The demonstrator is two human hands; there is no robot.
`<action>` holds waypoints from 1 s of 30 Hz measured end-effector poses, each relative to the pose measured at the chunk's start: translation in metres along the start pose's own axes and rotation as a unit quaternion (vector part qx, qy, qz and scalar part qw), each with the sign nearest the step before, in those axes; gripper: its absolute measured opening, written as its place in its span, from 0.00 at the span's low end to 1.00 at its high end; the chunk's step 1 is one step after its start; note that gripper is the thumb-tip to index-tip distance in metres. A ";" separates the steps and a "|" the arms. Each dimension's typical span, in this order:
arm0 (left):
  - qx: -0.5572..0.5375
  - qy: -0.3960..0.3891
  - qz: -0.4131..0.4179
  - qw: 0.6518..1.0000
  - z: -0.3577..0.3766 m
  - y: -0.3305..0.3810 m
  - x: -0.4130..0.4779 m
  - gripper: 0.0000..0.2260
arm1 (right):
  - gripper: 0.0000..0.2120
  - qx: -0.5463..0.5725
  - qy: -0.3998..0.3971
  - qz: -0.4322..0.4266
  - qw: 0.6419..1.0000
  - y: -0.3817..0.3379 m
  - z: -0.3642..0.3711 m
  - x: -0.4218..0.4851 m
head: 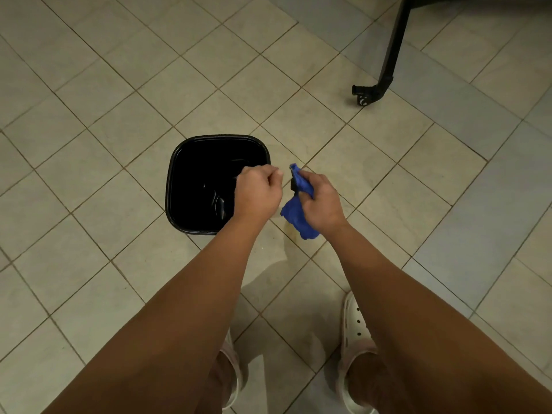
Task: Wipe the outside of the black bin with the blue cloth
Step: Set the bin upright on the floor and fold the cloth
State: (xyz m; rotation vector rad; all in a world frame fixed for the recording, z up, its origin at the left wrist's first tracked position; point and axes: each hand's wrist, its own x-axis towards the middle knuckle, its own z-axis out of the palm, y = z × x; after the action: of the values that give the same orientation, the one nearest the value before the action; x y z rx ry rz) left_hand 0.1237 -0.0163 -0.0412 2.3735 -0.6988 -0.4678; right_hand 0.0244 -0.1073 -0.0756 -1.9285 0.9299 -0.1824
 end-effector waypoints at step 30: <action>-0.356 -0.216 -0.336 0.845 0.079 0.007 0.005 0.14 | 0.11 0.267 -0.114 0.321 0.902 0.040 -0.034 0.000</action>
State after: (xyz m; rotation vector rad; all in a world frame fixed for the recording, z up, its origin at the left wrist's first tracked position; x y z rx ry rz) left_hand 0.0869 -0.0598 -0.0970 1.7198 0.1839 -1.3279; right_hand -0.0137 -0.1413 -0.0897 -1.0460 1.1609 0.1640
